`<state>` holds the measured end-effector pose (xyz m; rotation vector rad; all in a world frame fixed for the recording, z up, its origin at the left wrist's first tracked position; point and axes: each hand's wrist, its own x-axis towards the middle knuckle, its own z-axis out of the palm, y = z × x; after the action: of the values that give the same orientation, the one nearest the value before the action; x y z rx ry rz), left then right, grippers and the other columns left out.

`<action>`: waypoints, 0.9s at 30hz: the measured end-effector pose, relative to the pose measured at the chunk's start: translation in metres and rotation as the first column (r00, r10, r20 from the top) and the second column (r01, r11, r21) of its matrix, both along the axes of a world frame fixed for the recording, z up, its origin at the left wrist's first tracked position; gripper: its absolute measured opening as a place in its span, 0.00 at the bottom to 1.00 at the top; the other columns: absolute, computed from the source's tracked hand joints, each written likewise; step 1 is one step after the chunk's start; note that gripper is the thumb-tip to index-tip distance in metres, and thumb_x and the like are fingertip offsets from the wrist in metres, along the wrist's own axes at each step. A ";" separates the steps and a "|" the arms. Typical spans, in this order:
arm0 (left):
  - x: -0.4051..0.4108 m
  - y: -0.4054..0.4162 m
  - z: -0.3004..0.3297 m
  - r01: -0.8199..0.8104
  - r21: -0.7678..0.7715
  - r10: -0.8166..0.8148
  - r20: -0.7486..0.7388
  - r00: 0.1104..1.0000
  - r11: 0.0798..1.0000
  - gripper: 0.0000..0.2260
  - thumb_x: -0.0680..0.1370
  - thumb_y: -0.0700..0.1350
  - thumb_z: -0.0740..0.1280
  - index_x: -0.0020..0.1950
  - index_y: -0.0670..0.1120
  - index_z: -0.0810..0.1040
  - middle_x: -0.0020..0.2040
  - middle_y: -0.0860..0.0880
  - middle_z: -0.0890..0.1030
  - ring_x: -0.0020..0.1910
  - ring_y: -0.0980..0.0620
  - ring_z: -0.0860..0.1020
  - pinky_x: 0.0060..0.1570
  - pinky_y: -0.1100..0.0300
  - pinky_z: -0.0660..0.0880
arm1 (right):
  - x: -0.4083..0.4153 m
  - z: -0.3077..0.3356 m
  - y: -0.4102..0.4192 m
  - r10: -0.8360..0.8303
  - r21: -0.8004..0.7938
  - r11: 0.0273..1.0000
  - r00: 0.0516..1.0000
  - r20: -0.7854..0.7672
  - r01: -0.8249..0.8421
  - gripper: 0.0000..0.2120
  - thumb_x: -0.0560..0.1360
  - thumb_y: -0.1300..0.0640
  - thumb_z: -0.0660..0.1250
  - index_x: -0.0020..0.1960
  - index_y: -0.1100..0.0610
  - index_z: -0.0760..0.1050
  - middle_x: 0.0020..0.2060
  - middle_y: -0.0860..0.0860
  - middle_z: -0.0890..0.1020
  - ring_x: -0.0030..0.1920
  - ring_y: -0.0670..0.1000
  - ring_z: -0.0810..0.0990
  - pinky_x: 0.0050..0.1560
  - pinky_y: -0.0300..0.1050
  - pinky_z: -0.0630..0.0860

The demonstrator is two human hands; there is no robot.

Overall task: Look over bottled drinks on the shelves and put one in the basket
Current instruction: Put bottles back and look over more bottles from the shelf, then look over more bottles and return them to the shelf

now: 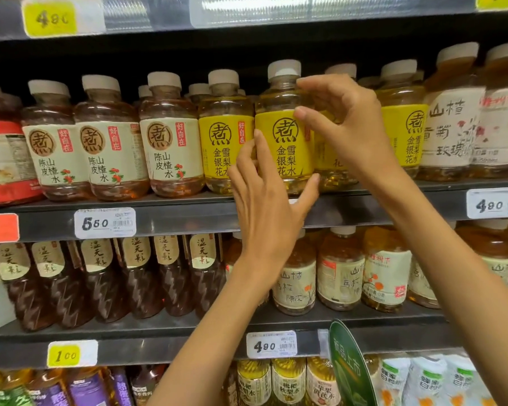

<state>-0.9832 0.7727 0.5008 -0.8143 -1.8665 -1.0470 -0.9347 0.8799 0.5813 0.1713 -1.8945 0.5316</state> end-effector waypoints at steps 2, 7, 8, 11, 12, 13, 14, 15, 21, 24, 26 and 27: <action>-0.002 -0.001 -0.001 -0.016 0.003 0.016 -0.024 1.000 1.000 0.35 0.77 0.53 0.67 0.77 0.39 0.56 0.71 0.39 0.65 0.67 0.43 0.64 0.65 0.57 0.60 | -0.002 0.000 0.002 -0.109 0.059 0.992 0.994 -0.012 0.110 0.18 0.77 0.56 0.68 0.65 0.59 0.75 0.60 0.53 0.78 0.63 0.50 0.74 0.64 0.43 0.70; -0.005 0.004 0.002 -0.097 -0.044 0.096 -0.013 0.995 0.994 0.33 0.78 0.52 0.67 0.77 0.40 0.58 0.70 0.40 0.66 0.66 0.43 0.65 0.63 0.54 0.62 | -0.009 -0.002 0.005 -0.250 0.141 0.959 0.968 0.002 0.247 0.20 0.77 0.54 0.67 0.68 0.57 0.73 0.61 0.55 0.76 0.66 0.53 0.68 0.59 0.31 0.60; -0.006 0.005 0.003 -0.116 -0.056 0.116 -0.015 0.993 0.992 0.33 0.78 0.52 0.67 0.76 0.41 0.58 0.70 0.41 0.67 0.66 0.43 0.65 0.63 0.53 0.63 | -0.011 -0.002 0.006 -0.258 0.146 0.956 0.966 0.003 0.255 0.20 0.77 0.54 0.67 0.68 0.57 0.73 0.62 0.56 0.76 0.66 0.53 0.68 0.59 0.30 0.59; -0.005 0.007 0.006 -0.167 -0.070 0.166 -0.026 0.986 0.983 0.30 0.77 0.51 0.67 0.75 0.41 0.62 0.68 0.41 0.68 0.66 0.43 0.66 0.61 0.53 0.64 | -0.015 -0.001 0.009 -0.287 0.185 0.942 0.958 0.018 0.279 0.21 0.77 0.54 0.67 0.69 0.57 0.72 0.63 0.55 0.76 0.66 0.53 0.67 0.62 0.36 0.61; -0.005 0.007 0.007 -0.175 -0.074 0.174 -0.027 0.984 0.982 0.29 0.77 0.50 0.68 0.74 0.41 0.63 0.68 0.41 0.69 0.66 0.43 0.66 0.61 0.54 0.64 | -0.016 -0.001 0.009 -0.300 0.206 0.935 0.954 0.024 0.289 0.22 0.77 0.54 0.67 0.69 0.57 0.71 0.63 0.55 0.75 0.66 0.53 0.67 0.63 0.39 0.62; -0.005 0.008 0.007 -0.176 -0.077 0.175 -0.022 0.984 0.981 0.29 0.77 0.50 0.68 0.74 0.41 0.63 0.68 0.42 0.69 0.66 0.44 0.66 0.61 0.54 0.64 | -0.016 -0.001 0.009 -0.305 0.221 0.931 0.952 0.028 0.292 0.22 0.77 0.54 0.67 0.69 0.57 0.71 0.63 0.55 0.75 0.66 0.54 0.67 0.63 0.40 0.62; -0.004 0.008 0.008 -0.170 -0.075 0.170 -0.014 0.985 0.983 0.29 0.77 0.50 0.68 0.74 0.42 0.63 0.68 0.42 0.69 0.66 0.44 0.66 0.61 0.54 0.64 | -0.015 -0.002 0.009 -0.298 0.228 0.931 0.955 0.017 0.286 0.22 0.77 0.55 0.68 0.69 0.59 0.71 0.63 0.56 0.76 0.66 0.54 0.68 0.63 0.39 0.62; -0.003 0.008 0.008 -0.161 -0.068 0.161 -0.006 0.987 0.985 0.29 0.77 0.49 0.68 0.74 0.42 0.63 0.68 0.42 0.69 0.66 0.44 0.66 0.61 0.54 0.64 | -0.013 -0.002 0.010 -0.284 0.225 0.933 0.959 -0.020 0.282 0.22 0.76 0.56 0.68 0.68 0.60 0.72 0.62 0.57 0.76 0.65 0.55 0.69 0.63 0.38 0.62; 0.007 0.009 0.013 -0.068 0.015 0.069 -0.067 0.995 0.998 0.26 0.75 0.45 0.71 0.71 0.41 0.69 0.64 0.41 0.73 0.62 0.43 0.69 0.58 0.53 0.67 | 0.004 0.004 0.036 -0.466 0.006 0.881 0.868 -0.170 0.474 0.24 0.77 0.49 0.66 0.67 0.61 0.69 0.61 0.58 0.74 0.63 0.57 0.70 0.61 0.47 0.65; 0.012 0.015 0.013 0.007 -0.008 -0.008 -0.099 0.995 1.000 0.21 0.75 0.43 0.70 0.67 0.42 0.73 0.61 0.42 0.74 0.60 0.44 0.71 0.57 0.55 0.67 | 0.003 0.006 0.045 -0.600 0.081 0.790 0.794 -0.095 0.607 0.30 0.78 0.41 0.62 0.68 0.64 0.66 0.61 0.61 0.73 0.62 0.60 0.69 0.61 0.50 0.62; 0.014 0.021 0.013 0.017 -0.079 -0.023 -0.078 0.997 0.997 0.20 0.77 0.44 0.69 0.68 0.44 0.72 0.62 0.44 0.73 0.61 0.45 0.69 0.58 0.55 0.66 | 0.002 0.005 0.047 -0.665 0.167 0.731 0.746 -0.045 0.661 0.35 0.77 0.36 0.58 0.67 0.66 0.65 0.60 0.64 0.73 0.61 0.62 0.69 0.63 0.53 0.60; 0.015 0.023 0.012 0.010 -0.112 -0.017 -0.063 0.998 0.994 0.20 0.77 0.45 0.68 0.68 0.44 0.72 0.63 0.45 0.72 0.62 0.45 0.68 0.59 0.55 0.65 | 0.000 0.004 0.047 -0.688 0.208 0.706 0.725 -0.026 0.677 0.36 0.77 0.35 0.57 0.67 0.66 0.65 0.59 0.65 0.74 0.61 0.62 0.70 0.64 0.54 0.59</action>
<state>-0.9686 0.7960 0.5125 -0.9161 -1.8806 -0.9210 -0.9342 0.9274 0.5848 -0.4212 -1.8916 -0.1783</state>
